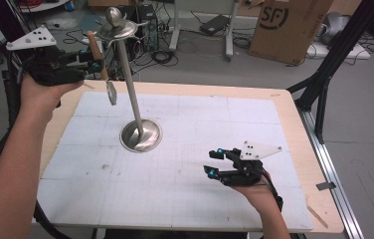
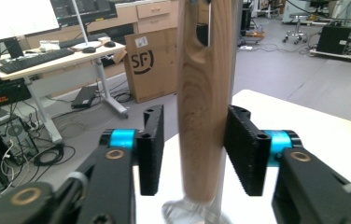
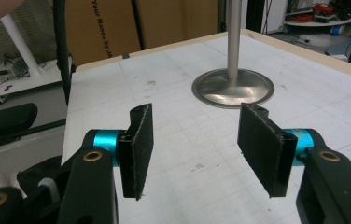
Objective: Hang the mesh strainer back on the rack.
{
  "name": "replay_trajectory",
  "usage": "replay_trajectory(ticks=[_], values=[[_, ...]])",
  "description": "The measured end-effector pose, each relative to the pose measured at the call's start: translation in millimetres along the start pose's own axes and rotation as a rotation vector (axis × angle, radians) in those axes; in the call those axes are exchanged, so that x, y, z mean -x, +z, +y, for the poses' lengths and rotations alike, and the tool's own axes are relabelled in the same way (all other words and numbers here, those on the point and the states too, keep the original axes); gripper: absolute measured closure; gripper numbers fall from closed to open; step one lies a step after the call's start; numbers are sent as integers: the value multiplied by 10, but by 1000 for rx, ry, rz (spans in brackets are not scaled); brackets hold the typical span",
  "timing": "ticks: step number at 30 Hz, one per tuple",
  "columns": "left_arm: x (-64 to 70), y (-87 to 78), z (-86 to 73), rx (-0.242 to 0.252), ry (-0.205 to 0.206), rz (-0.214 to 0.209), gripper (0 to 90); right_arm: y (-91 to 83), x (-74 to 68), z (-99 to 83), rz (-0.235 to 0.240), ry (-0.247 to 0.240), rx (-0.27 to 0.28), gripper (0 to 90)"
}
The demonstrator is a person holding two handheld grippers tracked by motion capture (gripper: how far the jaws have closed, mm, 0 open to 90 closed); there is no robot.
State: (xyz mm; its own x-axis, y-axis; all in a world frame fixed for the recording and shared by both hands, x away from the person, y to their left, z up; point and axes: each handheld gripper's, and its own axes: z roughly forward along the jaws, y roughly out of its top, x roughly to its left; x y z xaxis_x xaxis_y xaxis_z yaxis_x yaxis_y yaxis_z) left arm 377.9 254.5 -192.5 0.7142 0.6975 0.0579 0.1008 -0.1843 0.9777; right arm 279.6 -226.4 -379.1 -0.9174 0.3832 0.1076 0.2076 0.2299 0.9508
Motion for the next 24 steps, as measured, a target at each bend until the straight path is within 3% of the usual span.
replay_trajectory(ticks=[14,24], values=[[67,-108,-189,3,-28,-39,427,-2,-6,1,-2,0,-3,450],[222,-241,-317,23,-28,-66,331,-7,-1,0,-5,0,-1,450]])
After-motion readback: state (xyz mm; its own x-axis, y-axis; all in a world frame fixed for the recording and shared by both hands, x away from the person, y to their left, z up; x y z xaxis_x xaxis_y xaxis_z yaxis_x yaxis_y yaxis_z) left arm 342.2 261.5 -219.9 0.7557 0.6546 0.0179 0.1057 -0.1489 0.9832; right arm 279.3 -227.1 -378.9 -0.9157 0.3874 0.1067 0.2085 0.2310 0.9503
